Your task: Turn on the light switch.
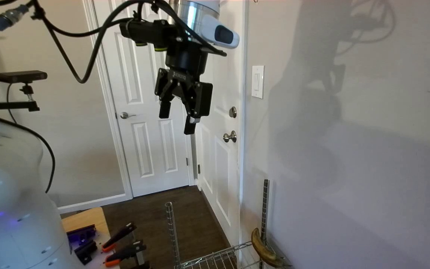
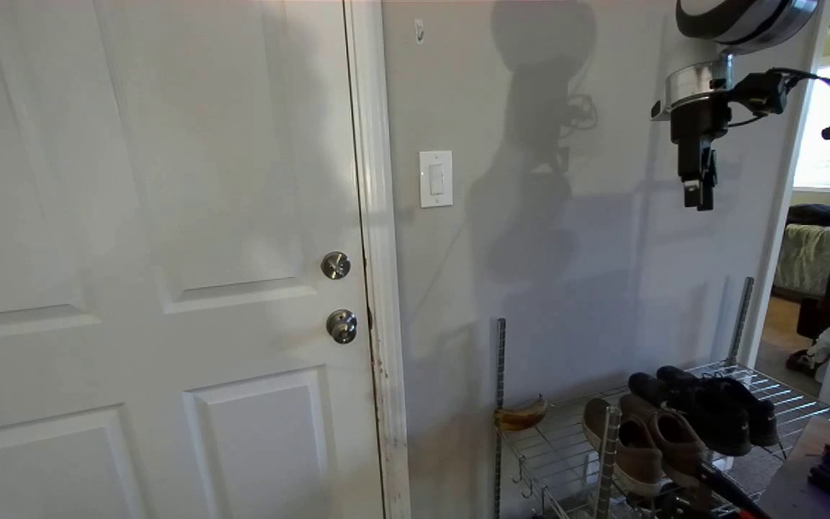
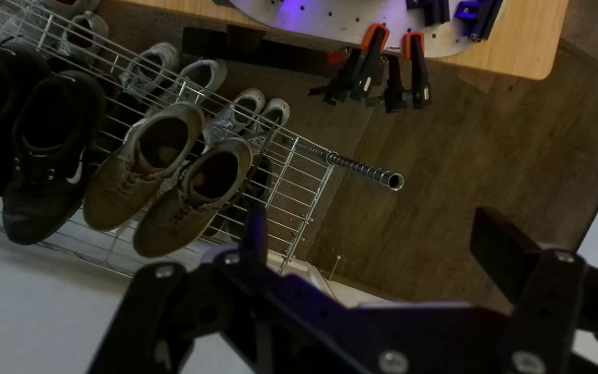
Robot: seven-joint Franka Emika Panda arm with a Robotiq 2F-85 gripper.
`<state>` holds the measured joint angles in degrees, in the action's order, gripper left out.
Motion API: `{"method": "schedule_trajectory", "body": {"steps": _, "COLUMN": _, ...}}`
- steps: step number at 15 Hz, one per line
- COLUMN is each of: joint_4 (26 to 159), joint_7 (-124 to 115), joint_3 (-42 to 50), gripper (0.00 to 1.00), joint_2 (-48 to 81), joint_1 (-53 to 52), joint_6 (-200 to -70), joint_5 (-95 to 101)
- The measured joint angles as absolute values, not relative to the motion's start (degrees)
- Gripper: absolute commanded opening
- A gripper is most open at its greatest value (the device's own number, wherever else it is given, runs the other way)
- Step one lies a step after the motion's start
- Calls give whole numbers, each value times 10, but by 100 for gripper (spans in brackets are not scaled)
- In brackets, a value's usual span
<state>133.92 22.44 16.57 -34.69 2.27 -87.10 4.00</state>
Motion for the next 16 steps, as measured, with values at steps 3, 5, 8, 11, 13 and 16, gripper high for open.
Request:
{"method": "schedule_trajectory", "body": {"steps": 3, "joint_4": 1339, "joint_7": 224, "joint_3": 166, "gripper": 100, "joint_2": -347, "joint_1": 23, "joint_6": -871, "joint_5": 40}}
{"method": "schedule_trajectory", "body": {"steps": 5, "joint_4": 1339, "joint_7": 224, "joint_3": 166, "gripper": 100, "joint_2": -347, "joint_1": 23, "joint_6": -871, "joint_5": 40}}
{"method": "schedule_trajectory", "body": {"steps": 8, "joint_4": 1339, "joint_7": 224, "joint_3": 166, "gripper": 100, "joint_2": -347, "joint_1": 23, "joint_6": -871, "joint_5": 40}}
{"method": "schedule_trajectory", "body": {"steps": 11, "joint_4": 1340, "joint_7": 224, "joint_3": 160, "gripper": 100, "joint_2": -347, "joint_1": 23, "joint_6": -871, "joint_5": 40}}
{"method": "schedule_trajectory", "body": {"steps": 13, "joint_4": 1345, "joint_7": 224, "joint_3": 152, "gripper": 100, "joint_2": -346, "joint_1": 19, "joint_6": -871, "joint_5": 38}}
{"method": "schedule_trajectory", "body": {"steps": 16, "joint_4": 1360, "joint_7": 224, "joint_3": 134, "gripper": 100, "joint_2": -345, "joint_1": 3, "joint_6": -868, "joint_5": 34}}
